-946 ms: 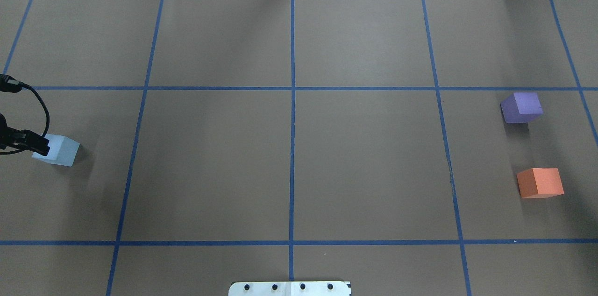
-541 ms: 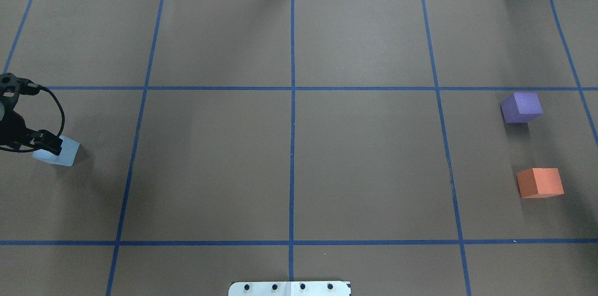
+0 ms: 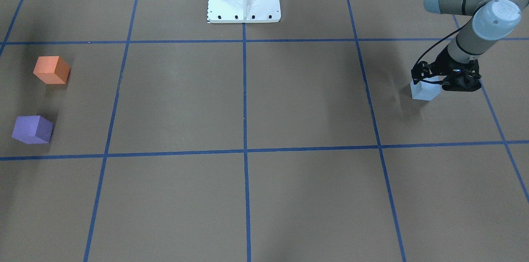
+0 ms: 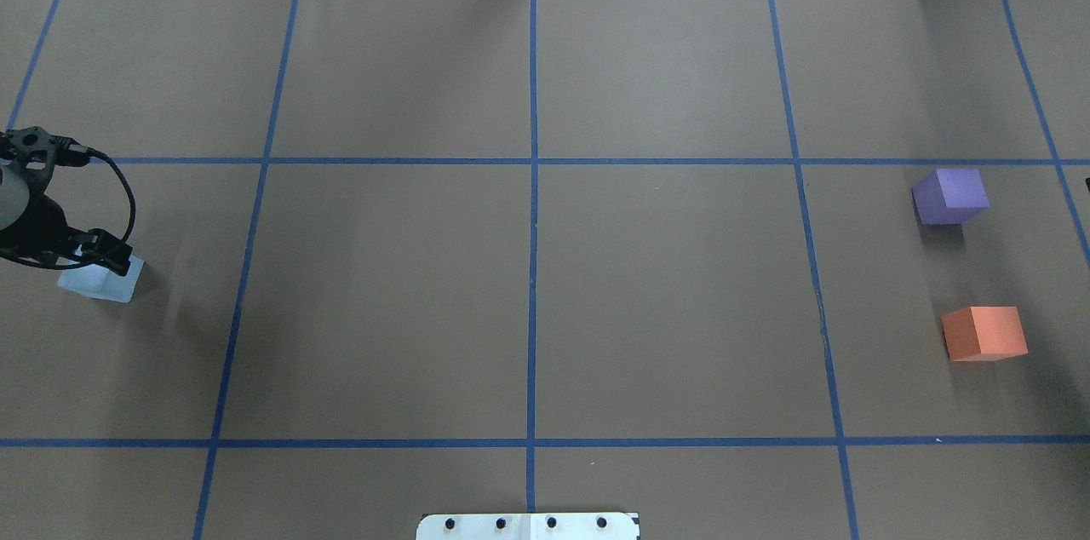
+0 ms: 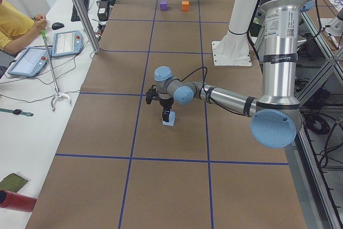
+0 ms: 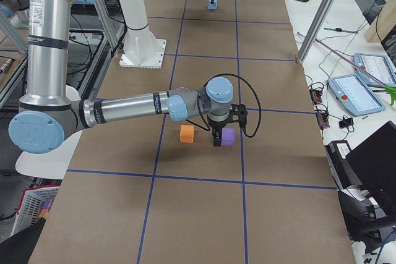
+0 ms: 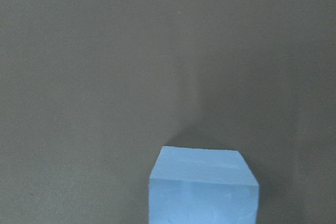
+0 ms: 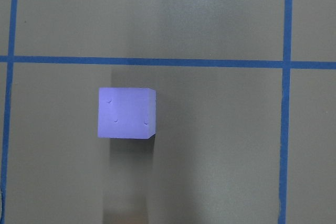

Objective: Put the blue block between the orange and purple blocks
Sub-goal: 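Lower the left gripper onto the light blue cube and grasp it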

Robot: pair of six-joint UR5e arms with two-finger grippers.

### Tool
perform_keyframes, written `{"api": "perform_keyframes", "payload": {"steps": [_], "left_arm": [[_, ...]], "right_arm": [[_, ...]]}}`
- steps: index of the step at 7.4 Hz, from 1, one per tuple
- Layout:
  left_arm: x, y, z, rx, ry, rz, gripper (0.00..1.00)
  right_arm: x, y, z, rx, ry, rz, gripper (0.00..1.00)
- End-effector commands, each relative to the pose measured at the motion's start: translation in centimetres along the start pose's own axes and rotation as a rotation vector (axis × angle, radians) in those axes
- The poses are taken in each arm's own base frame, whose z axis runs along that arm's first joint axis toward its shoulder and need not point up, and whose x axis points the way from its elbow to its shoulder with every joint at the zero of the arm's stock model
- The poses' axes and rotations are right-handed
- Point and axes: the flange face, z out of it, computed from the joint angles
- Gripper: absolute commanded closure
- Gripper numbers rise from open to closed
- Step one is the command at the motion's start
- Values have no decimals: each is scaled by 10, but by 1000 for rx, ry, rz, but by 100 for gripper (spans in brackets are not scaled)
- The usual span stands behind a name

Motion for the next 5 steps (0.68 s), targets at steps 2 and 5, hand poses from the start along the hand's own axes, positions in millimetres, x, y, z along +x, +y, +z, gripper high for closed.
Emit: {"api": "perform_keyframes", "payload": {"steps": [2,5], "left_arm": [[-5,-2,22,-13,-16,7,0],[-9,-4,27,4,0,1,98]], "right_arm": [[-1,0,3,-4,-2,-5,0],[-6,2,4,-14,-36,-18,0]]}}
